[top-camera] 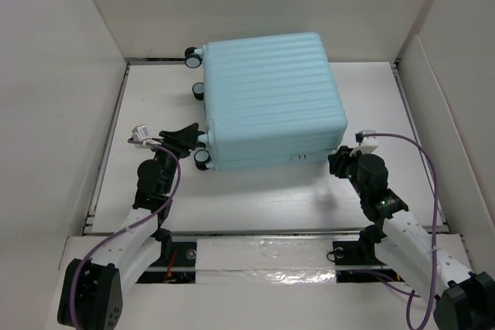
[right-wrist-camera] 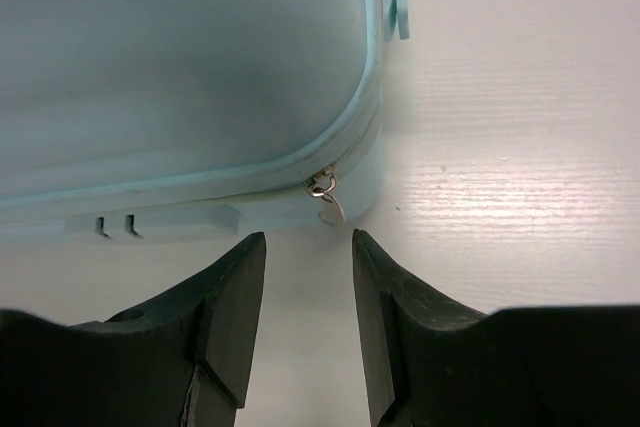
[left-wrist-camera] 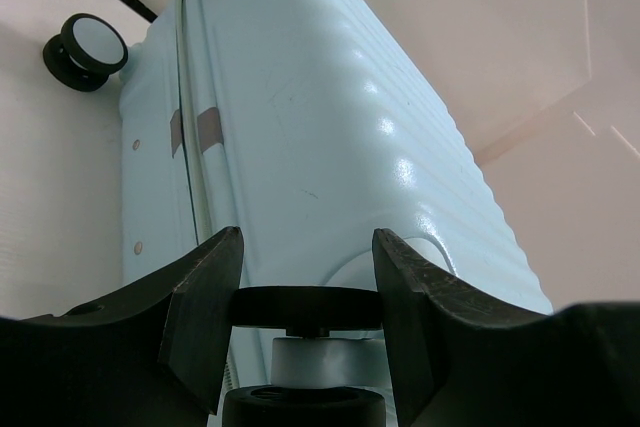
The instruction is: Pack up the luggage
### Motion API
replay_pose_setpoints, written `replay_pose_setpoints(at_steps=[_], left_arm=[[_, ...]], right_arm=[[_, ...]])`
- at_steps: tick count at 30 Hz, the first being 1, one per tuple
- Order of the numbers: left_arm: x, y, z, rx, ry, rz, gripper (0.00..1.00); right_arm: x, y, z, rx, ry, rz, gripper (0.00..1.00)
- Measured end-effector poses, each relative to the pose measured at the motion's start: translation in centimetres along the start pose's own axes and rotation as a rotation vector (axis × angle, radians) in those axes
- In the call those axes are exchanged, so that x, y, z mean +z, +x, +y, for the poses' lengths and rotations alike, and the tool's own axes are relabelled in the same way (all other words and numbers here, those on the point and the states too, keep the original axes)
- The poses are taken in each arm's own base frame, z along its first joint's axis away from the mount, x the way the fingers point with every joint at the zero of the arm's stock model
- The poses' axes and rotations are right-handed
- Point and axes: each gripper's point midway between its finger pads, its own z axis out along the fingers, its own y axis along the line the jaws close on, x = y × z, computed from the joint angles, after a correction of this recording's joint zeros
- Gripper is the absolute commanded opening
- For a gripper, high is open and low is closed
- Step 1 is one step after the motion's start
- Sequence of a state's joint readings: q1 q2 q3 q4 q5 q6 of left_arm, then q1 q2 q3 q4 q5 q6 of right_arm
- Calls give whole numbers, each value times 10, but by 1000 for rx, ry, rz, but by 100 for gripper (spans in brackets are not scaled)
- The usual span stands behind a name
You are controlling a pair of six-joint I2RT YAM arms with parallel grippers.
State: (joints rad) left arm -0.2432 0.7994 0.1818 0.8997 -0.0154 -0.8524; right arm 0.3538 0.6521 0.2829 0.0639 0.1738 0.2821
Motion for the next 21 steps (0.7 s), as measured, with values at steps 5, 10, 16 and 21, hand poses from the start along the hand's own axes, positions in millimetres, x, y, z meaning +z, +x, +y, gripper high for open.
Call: replay_pose_setpoints(at_steps=[5,10,16,21], left_arm=[[1,1,2,0,-6,3,0],[3,2,3,1,-10,5,0],[6,4,2,-1,-2,10,0],[8,5,1,-2,4,18,0]], right_arm=[[6,4,-7,-26,30,24,47],[16,4,-13,-42,44,24,47],[27,1,-10,-79,5,12,39],[29,-1,-4,-113,-38,3,32]])
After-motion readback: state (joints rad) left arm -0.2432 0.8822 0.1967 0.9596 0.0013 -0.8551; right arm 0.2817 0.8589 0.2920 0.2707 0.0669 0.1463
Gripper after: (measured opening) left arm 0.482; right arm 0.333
